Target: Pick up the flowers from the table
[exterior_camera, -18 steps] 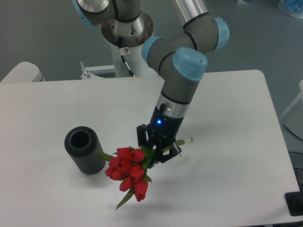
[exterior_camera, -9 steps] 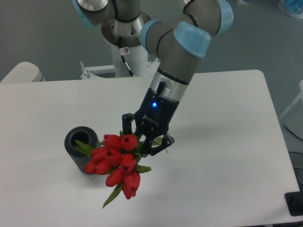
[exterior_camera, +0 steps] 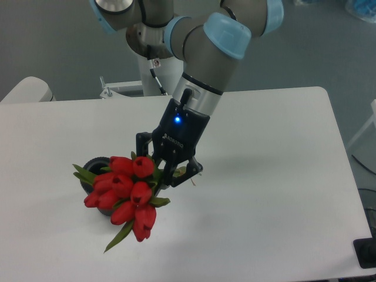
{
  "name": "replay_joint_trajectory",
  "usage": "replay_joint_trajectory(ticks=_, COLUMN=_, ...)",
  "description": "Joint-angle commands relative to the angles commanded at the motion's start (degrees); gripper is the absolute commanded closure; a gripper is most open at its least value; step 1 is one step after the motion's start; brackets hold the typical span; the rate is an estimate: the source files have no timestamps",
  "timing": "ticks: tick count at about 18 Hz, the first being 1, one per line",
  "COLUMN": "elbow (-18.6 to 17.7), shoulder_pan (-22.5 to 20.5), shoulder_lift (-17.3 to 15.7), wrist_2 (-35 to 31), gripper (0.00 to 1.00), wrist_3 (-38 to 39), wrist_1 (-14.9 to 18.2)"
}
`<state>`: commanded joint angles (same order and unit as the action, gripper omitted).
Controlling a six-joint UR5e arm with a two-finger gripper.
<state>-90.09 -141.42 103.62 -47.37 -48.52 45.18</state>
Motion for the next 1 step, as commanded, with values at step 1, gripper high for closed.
replay_joint_trajectory(ticks=1, elbow=0.2, shoulder_pan=0.0, shoulder_lift=0.0, wrist_2=0.0, gripper=0.82, wrist_3=0.3, wrist_1=0.0)
